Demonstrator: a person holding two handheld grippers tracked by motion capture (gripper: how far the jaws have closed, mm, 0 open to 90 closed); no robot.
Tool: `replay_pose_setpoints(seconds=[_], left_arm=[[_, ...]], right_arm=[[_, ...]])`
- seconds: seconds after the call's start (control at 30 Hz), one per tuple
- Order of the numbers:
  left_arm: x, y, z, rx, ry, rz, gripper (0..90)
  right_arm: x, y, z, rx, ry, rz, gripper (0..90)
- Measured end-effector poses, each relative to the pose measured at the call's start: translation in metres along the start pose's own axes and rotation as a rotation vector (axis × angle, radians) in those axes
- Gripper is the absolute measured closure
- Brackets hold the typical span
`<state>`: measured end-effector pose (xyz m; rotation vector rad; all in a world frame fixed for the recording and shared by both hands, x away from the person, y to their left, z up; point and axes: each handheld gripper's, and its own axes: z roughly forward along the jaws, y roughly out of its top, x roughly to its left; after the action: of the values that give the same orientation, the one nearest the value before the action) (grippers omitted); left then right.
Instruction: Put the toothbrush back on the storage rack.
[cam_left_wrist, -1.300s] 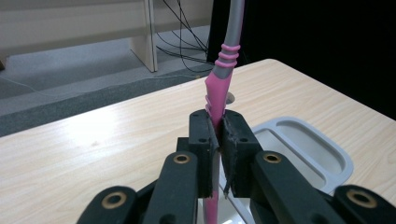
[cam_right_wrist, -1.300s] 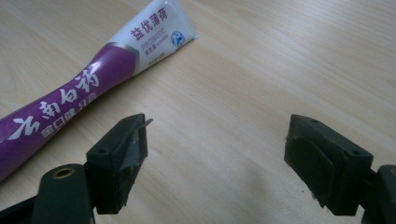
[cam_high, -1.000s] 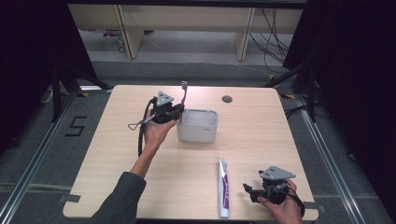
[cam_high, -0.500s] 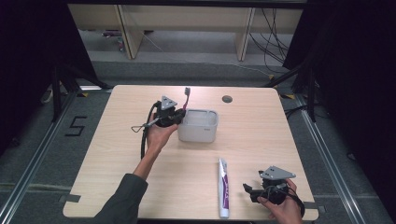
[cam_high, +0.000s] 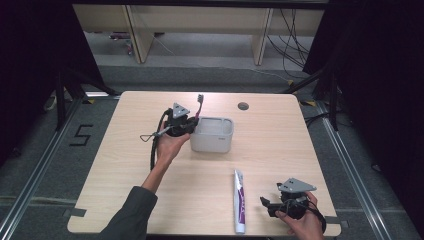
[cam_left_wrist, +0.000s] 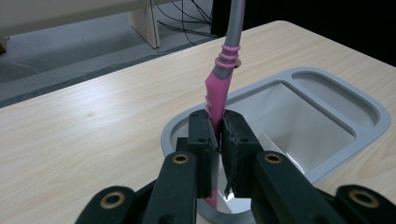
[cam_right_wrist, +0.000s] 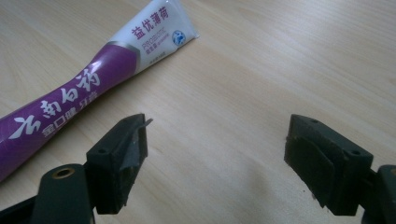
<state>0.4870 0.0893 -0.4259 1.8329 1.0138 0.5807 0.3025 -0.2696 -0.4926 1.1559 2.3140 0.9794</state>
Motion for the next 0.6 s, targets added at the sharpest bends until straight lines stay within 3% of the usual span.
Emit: replay_pose_setpoints(seconds=[0.2, 0.27, 0.33, 0.37, 0.47, 0.53, 0.57, 0.6], left_arm=[[-0.0006, -0.001, 0.0015, 0.02, 0.002, 0.017, 81.5], [-0.0018, -0.0013, 0.0025, 0.019, 0.003, 0.011, 80.9], [-0.0015, -0.0012, 0.002, 0.029, 0.004, 0.022, 79.4], [-0.0015, -0.0008, 0.0016, 0.025, 0.008, 0.021, 79.1], [-0.0015, -0.0005, 0.0011, 0.027, 0.009, 0.021, 78.6], [-0.0005, -0.0003, -0.0004, 0.031, 0.012, 0.016, 77.7], [-0.0005, -0.0003, -0.0004, 0.031, 0.012, 0.016, 77.0], [0.0001, -0.0003, -0.0011, 0.031, 0.014, 0.015, 77.0]], right_arm=[[-0.0001, 0.0, 0.0, -0.002, 0.001, -0.003, 22.1], [0.0014, 0.0001, -0.0008, 0.014, 0.005, 0.027, 22.1], [0.0013, 0.0001, -0.0009, 0.012, 0.005, 0.024, 22.1], [-0.0001, -0.0001, -0.0001, 0.0, 0.002, -0.001, 22.1], [0.0004, 0.0002, -0.0005, 0.008, 0.006, 0.013, 22.1], [-0.0021, 0.0003, 0.0, -0.005, -0.004, -0.027, 22.1], [0.0006, -0.0002, -0.0001, 0.003, 0.002, 0.009, 22.1], [0.0006, -0.0002, -0.0001, 0.003, 0.002, 0.009, 22.1]])
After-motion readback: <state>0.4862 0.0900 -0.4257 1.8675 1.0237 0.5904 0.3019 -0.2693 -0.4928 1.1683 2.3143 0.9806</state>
